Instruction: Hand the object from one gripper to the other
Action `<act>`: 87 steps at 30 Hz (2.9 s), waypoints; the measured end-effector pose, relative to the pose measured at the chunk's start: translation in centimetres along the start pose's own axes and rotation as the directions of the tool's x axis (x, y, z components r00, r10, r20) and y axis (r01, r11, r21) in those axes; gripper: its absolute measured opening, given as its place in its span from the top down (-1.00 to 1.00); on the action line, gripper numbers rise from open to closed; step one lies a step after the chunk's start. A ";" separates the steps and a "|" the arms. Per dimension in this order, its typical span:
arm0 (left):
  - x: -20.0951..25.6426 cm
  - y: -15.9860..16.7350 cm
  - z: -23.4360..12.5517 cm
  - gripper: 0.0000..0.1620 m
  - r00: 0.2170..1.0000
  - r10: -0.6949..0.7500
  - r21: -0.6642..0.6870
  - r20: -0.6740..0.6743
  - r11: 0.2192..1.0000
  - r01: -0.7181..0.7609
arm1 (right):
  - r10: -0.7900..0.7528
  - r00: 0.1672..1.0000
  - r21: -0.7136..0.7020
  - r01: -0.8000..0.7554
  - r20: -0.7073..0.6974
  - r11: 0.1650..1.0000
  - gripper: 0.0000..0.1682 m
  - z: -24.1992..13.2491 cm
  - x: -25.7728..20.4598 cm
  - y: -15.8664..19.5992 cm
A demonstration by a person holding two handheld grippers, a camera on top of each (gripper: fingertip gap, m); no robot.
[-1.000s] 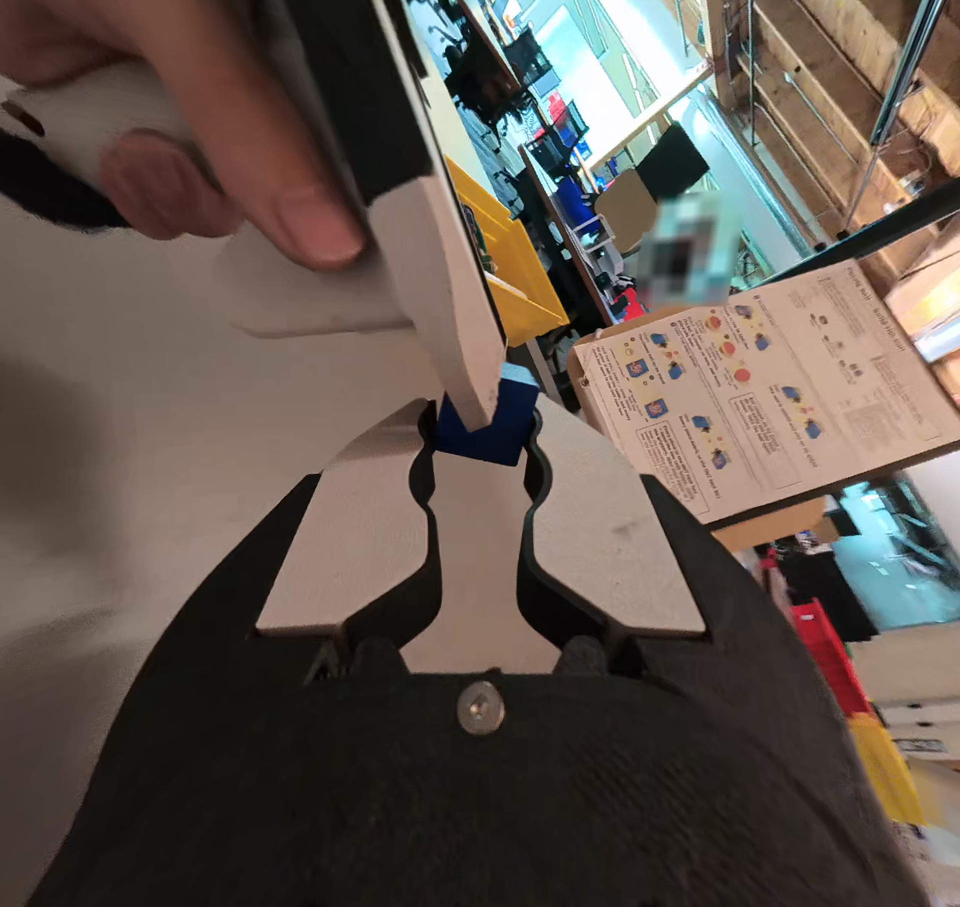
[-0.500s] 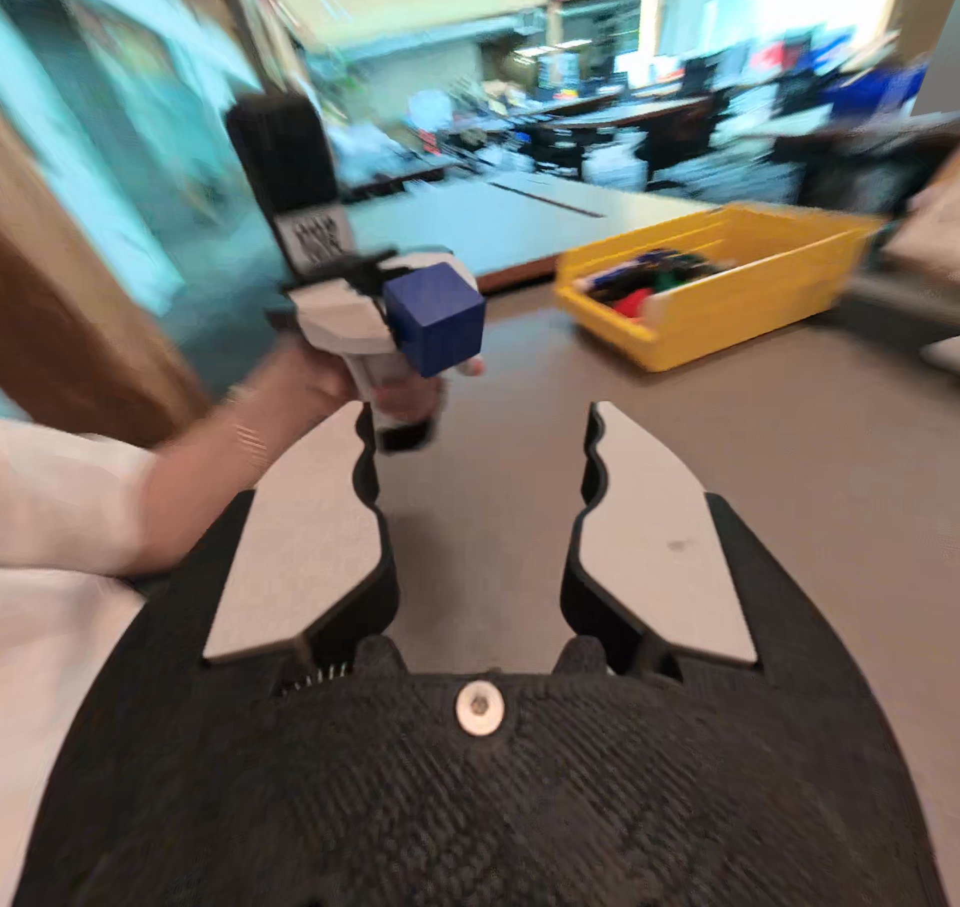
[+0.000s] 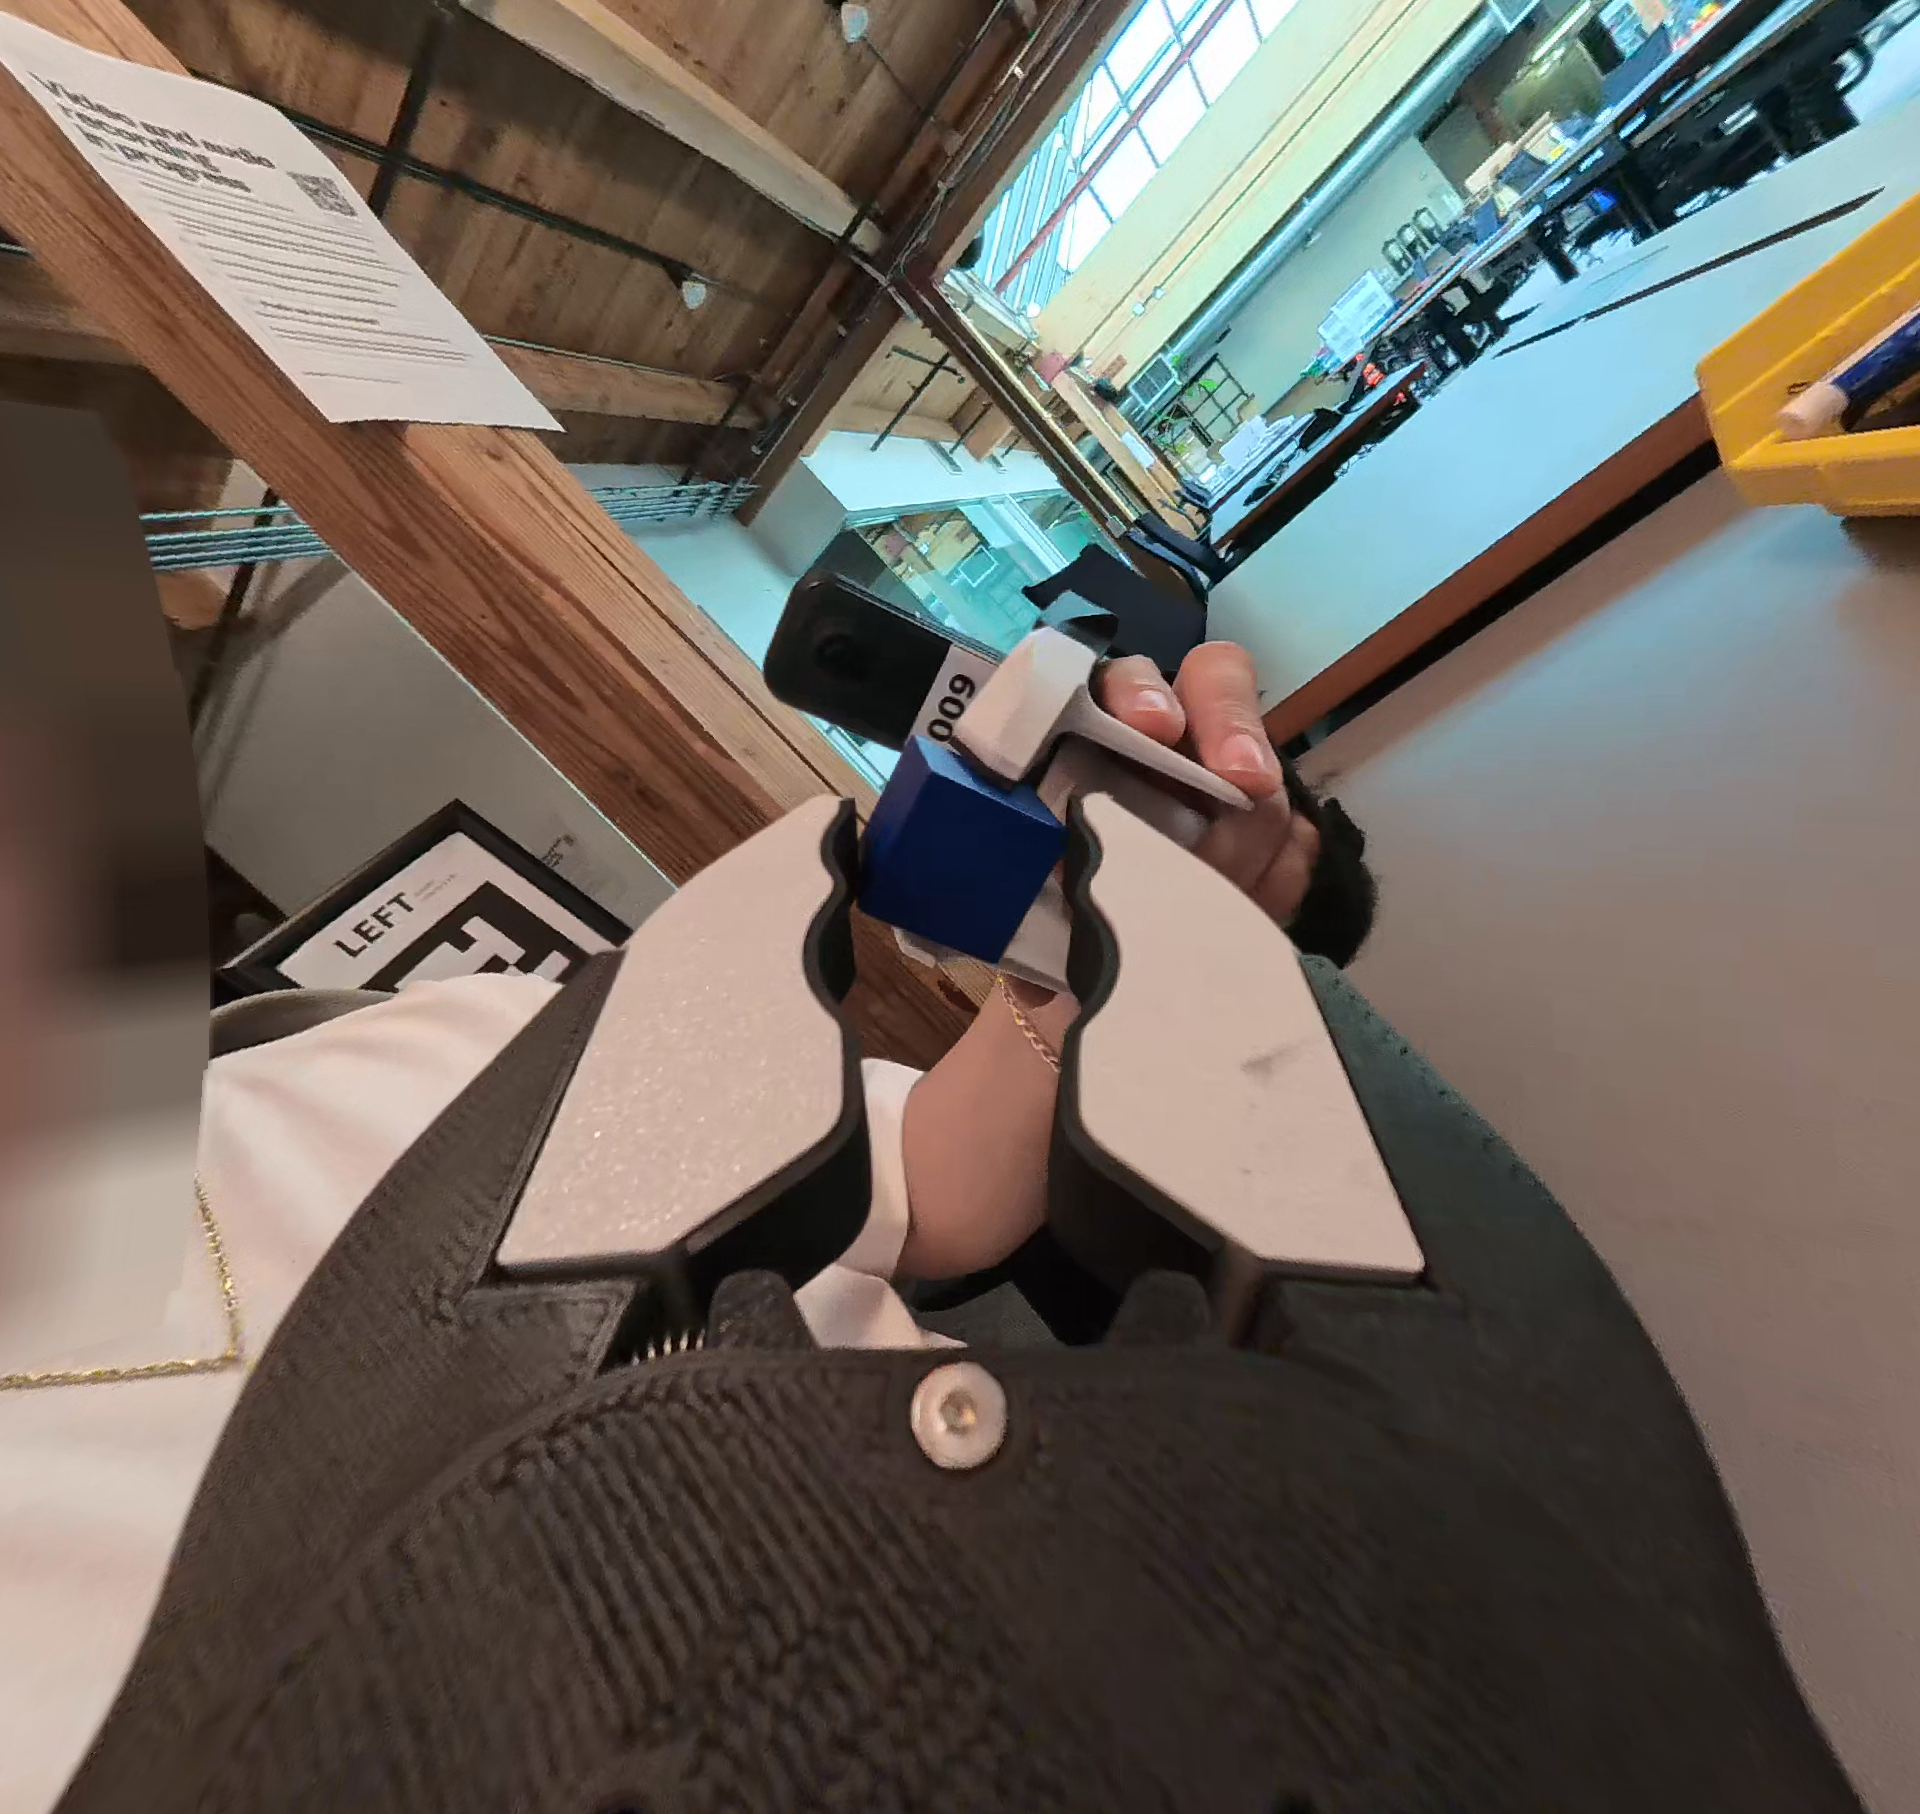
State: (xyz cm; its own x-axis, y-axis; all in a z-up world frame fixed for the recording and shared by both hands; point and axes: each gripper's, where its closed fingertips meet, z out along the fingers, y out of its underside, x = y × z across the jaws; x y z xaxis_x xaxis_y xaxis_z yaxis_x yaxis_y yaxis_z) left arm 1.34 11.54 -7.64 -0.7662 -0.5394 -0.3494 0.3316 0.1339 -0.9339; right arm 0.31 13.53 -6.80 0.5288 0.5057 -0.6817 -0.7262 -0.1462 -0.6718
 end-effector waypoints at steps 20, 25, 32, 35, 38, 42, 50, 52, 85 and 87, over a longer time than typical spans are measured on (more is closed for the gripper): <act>-4.0 -0.1 2.0 0.58 0.582 0.593 -0.445 0.556 0.804 -0.394 | 0.112 0.993 0.405 -0.120 0.043 0.907 0.63 -1.5 1.1 -4.7; -3.9 -0.3 1.8 0.65 0.610 0.579 -0.419 0.540 0.814 -0.402 | 0.050 0.999 0.351 -0.053 0.018 0.935 0.64 -1.7 0.7 -4.6; -1.6 -0.7 1.6 0.66 0.976 -0.014 -0.062 0.216 0.998 0.028 | -0.504 0.843 0.027 0.517 -0.187 0.856 0.14 -3.4 -0.7 -3.8; -0.4 -0.9 0.9 0.65 0.949 -0.315 0.004 -0.003 0.949 0.315 | -0.807 0.558 -0.161 0.794 -0.194 0.587 0.13 -3.8 -1.4 -2.5; 0.8 -1.1 0.4 0.65 0.879 -0.447 0.004 -0.165 0.891 0.454 | -0.929 0.345 -0.309 0.876 -0.136 0.371 0.22 -3.8 -1.2 -1.1; 2.3 -0.4 0.5 0.65 0.923 -0.316 -0.002 -0.218 0.946 0.324 | -0.840 0.533 -0.251 0.803 -0.105 0.541 0.33 -2.9 -1.6 -0.3; 1.6 0.5 0.6 0.67 0.948 -0.280 -0.021 -0.153 0.960 0.280 | -0.822 0.563 -0.306 0.769 -0.090 0.561 0.66 -2.4 -0.5 0.6; 1.1 0.6 0.7 0.67 0.951 -0.288 -0.028 -0.113 0.958 0.287 | -0.826 0.553 -0.303 0.772 -0.112 0.558 0.66 -2.4 -0.3 0.1; -3.1 -1.4 0.9 0.67 0.944 -0.112 0.090 0.310 0.992 0.088 | -0.634 0.636 -0.034 0.694 -0.439 0.720 0.53 -3.8 -0.6 -5.2; -2.5 -2.1 0.6 0.67 0.953 -0.255 0.208 0.164 0.953 0.219 | -0.646 0.665 -0.048 0.682 -0.375 0.730 0.52 -3.7 -1.0 -4.6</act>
State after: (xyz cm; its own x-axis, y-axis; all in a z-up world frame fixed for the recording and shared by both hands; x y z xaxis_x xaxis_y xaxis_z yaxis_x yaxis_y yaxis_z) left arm 2.87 12.13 -4.74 -0.7244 -0.6844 -0.0827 0.2627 -0.1631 -0.9510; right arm 4.75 10.57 -4.12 0.9855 0.1113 -0.1278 -0.1480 0.1976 -0.9691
